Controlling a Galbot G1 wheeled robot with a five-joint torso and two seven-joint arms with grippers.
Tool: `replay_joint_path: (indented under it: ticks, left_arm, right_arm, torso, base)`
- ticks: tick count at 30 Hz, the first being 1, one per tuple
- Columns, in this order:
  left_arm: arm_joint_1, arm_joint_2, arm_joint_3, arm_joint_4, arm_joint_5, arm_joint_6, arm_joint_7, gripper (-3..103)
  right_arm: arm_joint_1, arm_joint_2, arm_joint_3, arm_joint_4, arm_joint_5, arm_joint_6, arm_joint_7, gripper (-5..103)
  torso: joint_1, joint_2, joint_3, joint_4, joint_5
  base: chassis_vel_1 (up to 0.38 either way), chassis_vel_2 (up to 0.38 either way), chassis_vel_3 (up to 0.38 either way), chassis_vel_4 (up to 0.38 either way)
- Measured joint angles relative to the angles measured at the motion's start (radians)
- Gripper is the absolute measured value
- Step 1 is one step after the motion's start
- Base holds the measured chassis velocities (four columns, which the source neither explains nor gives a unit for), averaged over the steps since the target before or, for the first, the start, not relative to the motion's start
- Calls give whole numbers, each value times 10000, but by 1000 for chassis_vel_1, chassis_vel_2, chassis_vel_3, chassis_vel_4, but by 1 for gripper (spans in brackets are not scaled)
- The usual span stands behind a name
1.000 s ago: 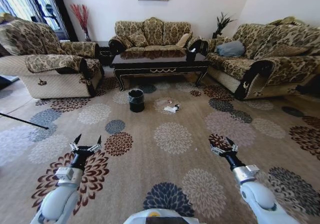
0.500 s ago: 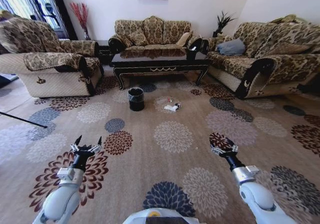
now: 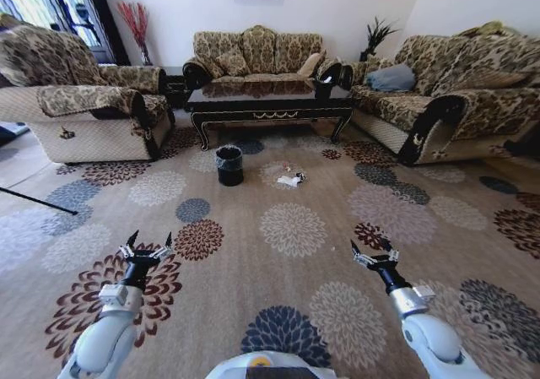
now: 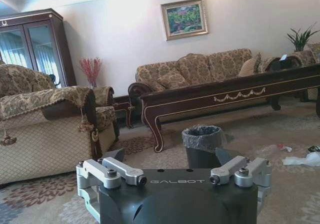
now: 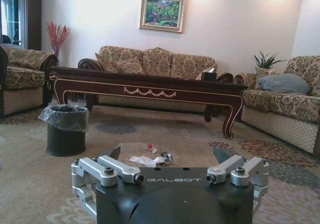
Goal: Move to the front of the table and pick up the trash from the floor, then place it into the trash bin.
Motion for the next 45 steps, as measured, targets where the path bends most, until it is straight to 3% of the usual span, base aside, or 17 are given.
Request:
replay_joint_path:
  ticks: [28, 45]
  left_arm:
    - [85, -98, -49, 41, -57, -147, 2, 100]
    - [31, -125, 87, 99, 77, -344, -41, 100]
  right_arm:
    - [-248, 130, 244, -92, -88, 258, -179, 100]
    - [-343, 103, 242, -95, -52, 325, -525, 100]
  torso:
    - [-204, -1057, -849, 0, 0]
    - [-206, -1691, -1583, 0, 1]
  base:
    - [0, 0, 0, 0]
    - [0, 0, 0, 0]
